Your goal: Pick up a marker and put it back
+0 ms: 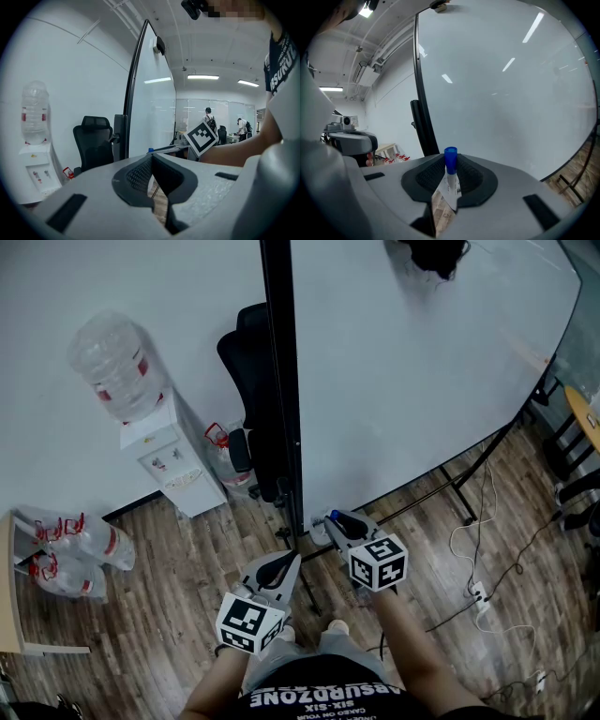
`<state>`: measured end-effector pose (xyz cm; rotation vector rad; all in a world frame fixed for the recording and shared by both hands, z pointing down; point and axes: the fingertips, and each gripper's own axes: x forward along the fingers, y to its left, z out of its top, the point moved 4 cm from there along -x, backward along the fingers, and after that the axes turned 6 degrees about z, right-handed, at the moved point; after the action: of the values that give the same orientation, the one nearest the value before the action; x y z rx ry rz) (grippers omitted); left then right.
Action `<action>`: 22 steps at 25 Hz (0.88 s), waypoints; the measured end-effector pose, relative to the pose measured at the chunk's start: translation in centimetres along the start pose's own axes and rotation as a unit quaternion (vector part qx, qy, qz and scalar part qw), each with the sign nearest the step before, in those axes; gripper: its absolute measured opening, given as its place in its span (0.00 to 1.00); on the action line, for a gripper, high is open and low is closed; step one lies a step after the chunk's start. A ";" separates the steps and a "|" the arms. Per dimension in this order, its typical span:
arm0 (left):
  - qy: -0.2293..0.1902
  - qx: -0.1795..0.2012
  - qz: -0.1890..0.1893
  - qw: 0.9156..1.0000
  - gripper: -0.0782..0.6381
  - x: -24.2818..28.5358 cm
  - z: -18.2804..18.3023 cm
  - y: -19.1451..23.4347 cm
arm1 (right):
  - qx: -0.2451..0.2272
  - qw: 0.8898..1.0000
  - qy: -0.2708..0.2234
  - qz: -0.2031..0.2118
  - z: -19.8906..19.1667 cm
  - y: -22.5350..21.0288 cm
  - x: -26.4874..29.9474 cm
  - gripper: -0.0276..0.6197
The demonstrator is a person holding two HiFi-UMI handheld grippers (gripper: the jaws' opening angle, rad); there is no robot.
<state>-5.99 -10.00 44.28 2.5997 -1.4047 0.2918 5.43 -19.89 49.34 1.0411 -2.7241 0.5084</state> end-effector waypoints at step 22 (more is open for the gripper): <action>0.002 0.004 -0.005 1.000 0.12 0.0 0.0 -0.2 | 0.008 1.000 0.022 -0.002 -1.8 -0.1 -0.2 0.16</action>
<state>-5.84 -9.90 44.22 2.6101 -1.3931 0.3005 5.69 -19.16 51.02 1.0258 -2.6830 0.5470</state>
